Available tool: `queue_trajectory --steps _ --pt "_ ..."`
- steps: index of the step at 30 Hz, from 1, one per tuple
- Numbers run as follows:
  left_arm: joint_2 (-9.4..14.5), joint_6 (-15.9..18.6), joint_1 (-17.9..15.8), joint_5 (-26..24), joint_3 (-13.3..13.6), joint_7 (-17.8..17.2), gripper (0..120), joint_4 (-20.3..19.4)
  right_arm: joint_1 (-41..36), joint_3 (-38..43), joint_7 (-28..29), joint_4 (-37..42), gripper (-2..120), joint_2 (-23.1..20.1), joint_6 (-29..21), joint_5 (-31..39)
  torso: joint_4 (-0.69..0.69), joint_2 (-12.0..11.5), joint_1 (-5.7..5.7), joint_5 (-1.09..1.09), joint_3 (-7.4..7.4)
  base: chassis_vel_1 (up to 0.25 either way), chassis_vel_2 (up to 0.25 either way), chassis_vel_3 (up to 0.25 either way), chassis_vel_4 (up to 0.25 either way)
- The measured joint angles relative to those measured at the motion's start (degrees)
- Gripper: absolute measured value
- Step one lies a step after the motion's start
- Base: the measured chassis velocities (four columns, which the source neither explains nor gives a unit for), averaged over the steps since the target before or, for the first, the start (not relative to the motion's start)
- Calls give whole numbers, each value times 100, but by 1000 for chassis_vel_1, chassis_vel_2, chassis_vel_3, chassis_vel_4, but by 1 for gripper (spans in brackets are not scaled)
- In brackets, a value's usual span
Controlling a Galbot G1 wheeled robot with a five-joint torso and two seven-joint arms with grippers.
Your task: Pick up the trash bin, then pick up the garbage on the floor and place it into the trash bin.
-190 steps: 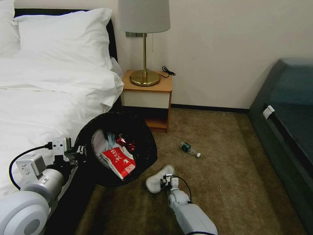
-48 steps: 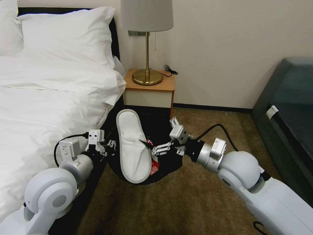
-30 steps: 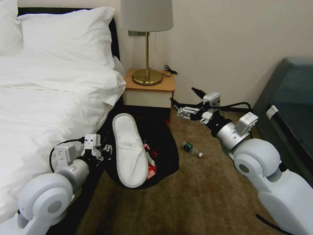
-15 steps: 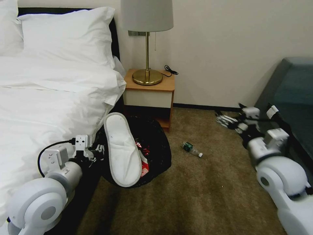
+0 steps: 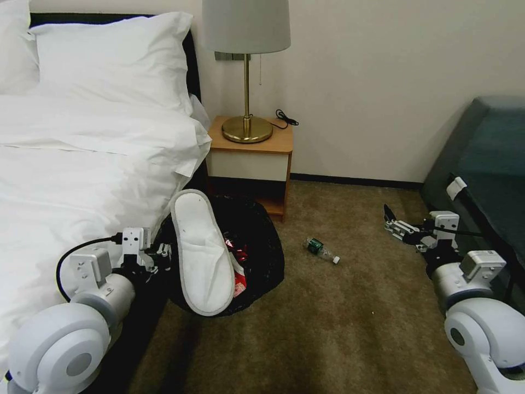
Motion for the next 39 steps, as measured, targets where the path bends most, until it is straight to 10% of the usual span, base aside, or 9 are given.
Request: queue_trajectory --steps 39 --pt "-7 0 74 -27 -57 2 2 -90 24 -302 -1 -55 100 -18 33 32 1 0 1 0 1 -107 106 106 -104"
